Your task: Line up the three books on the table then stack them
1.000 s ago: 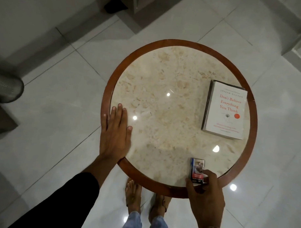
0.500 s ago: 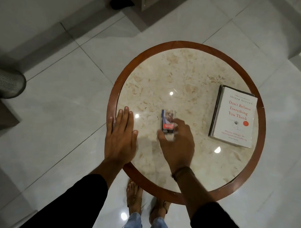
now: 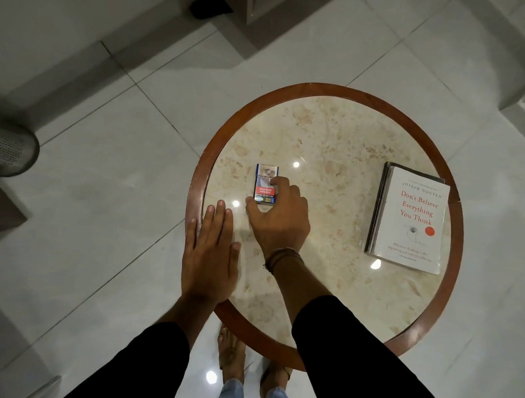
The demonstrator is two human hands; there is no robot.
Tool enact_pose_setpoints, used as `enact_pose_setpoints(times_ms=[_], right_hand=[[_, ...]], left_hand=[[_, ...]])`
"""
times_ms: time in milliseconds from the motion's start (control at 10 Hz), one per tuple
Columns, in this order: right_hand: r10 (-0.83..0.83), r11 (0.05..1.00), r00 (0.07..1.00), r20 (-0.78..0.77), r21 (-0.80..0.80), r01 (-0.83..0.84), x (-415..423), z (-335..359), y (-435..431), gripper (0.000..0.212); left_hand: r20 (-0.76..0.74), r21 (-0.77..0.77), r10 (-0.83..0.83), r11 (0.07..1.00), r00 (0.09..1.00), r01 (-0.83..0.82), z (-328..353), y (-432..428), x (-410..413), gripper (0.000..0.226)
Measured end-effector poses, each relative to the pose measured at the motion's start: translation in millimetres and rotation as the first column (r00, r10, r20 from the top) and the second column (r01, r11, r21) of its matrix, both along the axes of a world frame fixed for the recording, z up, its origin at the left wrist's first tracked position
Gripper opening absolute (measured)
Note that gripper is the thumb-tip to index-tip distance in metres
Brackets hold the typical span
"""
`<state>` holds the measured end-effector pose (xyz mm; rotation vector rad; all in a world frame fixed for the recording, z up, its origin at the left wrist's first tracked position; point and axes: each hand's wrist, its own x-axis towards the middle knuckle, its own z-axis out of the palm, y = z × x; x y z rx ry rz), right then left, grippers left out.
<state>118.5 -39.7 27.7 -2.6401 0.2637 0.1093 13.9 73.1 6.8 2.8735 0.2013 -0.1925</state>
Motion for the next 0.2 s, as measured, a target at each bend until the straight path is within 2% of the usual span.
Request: enact_pose_setpoints(times_ms=[200], right_hand=[[-0.019, 0.999, 0.999, -0.028, 0.044, 0.021, -2.8, 3.9, -3.8, 0.073]], left_hand=[[0.014, -0.007, 0.001, 1.000, 1.000, -0.001, -3.4, 1.7, -0.4, 0.069]])
